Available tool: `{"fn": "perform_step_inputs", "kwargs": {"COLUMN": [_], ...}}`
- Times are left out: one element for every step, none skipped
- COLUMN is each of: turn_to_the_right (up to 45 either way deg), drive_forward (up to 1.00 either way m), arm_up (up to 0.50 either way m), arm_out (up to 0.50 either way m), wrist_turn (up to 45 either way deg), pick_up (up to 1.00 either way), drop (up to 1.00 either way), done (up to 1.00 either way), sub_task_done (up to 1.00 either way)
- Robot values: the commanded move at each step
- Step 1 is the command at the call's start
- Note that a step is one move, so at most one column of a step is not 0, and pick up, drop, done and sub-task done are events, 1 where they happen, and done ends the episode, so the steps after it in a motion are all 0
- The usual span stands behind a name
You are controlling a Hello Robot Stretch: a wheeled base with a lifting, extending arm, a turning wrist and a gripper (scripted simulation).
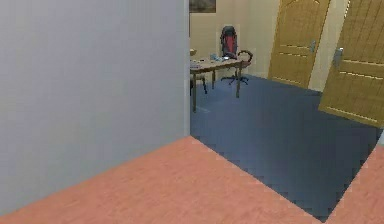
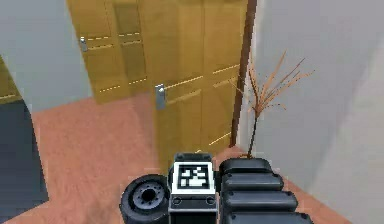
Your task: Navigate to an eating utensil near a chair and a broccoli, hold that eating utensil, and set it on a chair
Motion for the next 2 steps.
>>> {"fn": "perform_step_inputs", "kwargs": {"turn_to_the_right": [-42.0, 0.0], "drive_forward": [0.0, 0.05], "arm_up": [0.0, 0.0], "arm_out": [0.0, 0.0], "wrist_turn": [0.0, 0.0], "pick_up": [0.0, 0.0], "drop": [0.0, 0.0], "done": [0.0, 0.0], "sub_task_done": [0.0, 0.0]}}
